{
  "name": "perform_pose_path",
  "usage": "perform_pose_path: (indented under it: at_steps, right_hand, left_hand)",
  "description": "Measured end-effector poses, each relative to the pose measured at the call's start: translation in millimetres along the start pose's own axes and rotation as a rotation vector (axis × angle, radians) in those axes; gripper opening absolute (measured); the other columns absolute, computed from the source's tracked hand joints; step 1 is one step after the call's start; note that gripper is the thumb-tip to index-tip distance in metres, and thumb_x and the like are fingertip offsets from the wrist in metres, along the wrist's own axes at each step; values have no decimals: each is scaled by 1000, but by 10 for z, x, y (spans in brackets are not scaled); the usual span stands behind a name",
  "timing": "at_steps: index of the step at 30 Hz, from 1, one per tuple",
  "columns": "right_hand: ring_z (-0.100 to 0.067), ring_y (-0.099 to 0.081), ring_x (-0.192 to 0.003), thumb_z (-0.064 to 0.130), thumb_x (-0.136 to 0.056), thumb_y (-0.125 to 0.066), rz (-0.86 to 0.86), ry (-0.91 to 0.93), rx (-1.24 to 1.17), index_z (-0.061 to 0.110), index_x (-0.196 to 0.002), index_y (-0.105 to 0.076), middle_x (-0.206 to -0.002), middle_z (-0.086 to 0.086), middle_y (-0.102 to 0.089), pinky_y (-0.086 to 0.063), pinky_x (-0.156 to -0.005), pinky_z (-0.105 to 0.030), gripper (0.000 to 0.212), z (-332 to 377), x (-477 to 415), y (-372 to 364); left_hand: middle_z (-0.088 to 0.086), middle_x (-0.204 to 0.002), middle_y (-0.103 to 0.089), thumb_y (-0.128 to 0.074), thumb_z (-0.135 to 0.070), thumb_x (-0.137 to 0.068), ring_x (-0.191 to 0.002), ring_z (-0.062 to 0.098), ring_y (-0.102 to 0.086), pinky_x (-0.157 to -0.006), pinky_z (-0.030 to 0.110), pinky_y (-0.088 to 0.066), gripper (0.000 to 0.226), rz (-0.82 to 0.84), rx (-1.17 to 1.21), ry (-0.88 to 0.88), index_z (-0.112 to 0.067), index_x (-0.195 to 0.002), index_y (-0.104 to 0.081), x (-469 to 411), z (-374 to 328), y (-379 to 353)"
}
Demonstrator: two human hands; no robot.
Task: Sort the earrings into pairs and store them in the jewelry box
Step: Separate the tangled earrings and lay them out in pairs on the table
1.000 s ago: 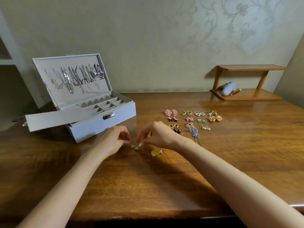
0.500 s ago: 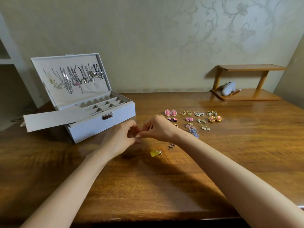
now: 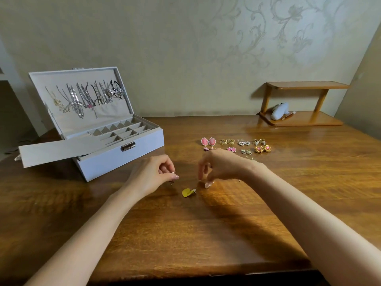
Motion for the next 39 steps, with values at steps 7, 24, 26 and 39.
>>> perform_pose_path:
  at_steps: [7, 24, 26, 39]
  right_hand:
    - [-5, -56, -77, 26, -70, -79, -85, -44, 89, 22, -85, -73, -83, 9, -67, -44, -61, -20, 17, -121, 97, 80]
    - [-3, -56, -80, 17, -74, -76, -104, -69, -16, 23, -87, -74, -93, 7, -71, -47, -69, -25, 15, -259, 246, 25]
    - [-6, -57, -80, 17, -74, -75, -144, -72, -10, 23, -85, -74, -93, 5, -71, -45, -68, -25, 12, -262, 241, 20]
    - [-9, -65, -75, -2, -76, -70, -293, -22, -281, 18, -92, -63, -84, 1, -66, -56, -72, -25, 27, -463, 592, 311]
  left_hand:
    - [-7, -79, -60, -72, -33, -77, -77, 10, -55, -68, 25, -47, 15, 18, 12, -25, -25, -76, -59, 3, -82, -38]
    - [-8, -77, -65, -74, -28, -76, -76, 6, -59, -70, 27, -48, 12, 1, 104, -135, -20, -76, -64, -124, -537, -194]
    - [-9, -76, -65, -74, -28, -76, -76, 5, -58, -69, 26, -48, 13, -7, 100, -135, -20, -74, -65, -142, -561, -211]
    - [-10, -79, -63, -71, -22, -80, -78, 3, -57, -64, 6, -39, 6, 27, 144, -177, -19, -81, -65, -268, -962, -445]
Point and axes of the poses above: each hand's wrist, its own x-axis away from the middle knuckle, its own y-axis out of the back of the hand, z = x × y, the point moved 6 cm from there along -x, towards the middle knuckle
